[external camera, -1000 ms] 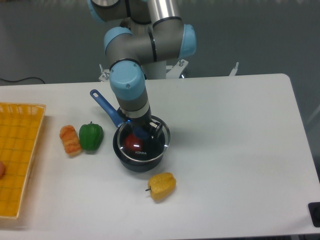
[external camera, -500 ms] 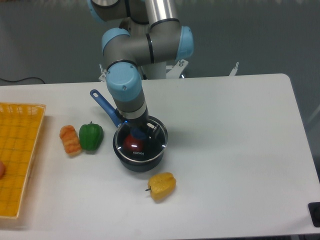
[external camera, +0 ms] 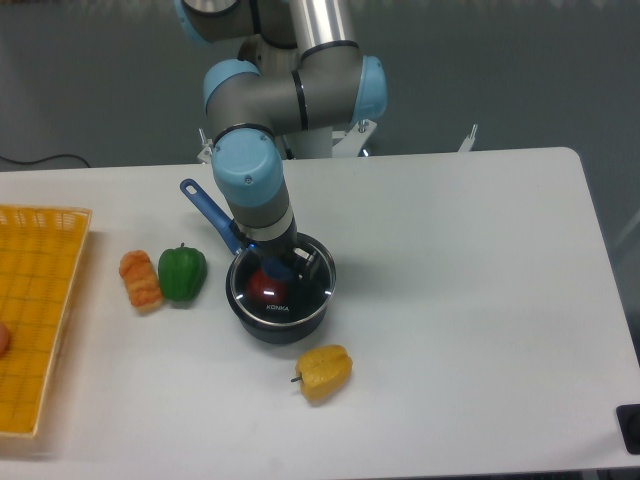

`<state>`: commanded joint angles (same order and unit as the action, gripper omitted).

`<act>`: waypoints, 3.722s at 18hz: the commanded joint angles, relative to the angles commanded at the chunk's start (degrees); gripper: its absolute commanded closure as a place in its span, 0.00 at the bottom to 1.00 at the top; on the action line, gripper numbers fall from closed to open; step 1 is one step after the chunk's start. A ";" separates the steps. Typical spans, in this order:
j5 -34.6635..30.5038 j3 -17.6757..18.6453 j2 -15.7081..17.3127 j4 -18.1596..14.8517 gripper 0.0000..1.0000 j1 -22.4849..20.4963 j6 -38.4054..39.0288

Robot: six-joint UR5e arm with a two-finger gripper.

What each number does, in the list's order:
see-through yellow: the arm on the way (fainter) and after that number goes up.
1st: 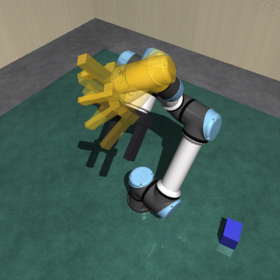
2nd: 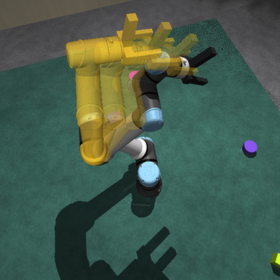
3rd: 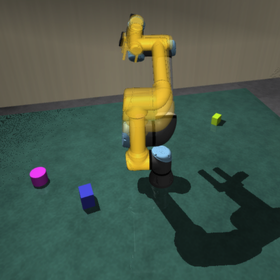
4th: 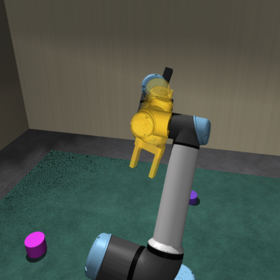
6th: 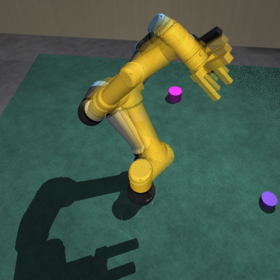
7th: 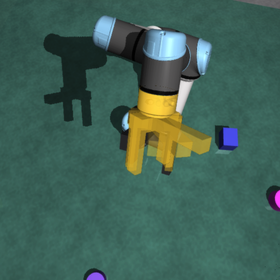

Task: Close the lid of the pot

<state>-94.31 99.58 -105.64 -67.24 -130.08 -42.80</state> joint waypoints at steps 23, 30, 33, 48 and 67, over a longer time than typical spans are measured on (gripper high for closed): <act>-0.09 -0.26 -1.14 0.00 0.39 1.14 0.70; -0.09 -0.26 -1.14 0.00 0.34 1.14 0.70; -0.18 -0.26 -1.41 0.00 0.32 1.23 0.70; -1.31 -0.62 -1.50 0.00 0.04 1.76 0.09; -0.09 -7.56 0.00 -0.97 0.00 -2.28 -3.33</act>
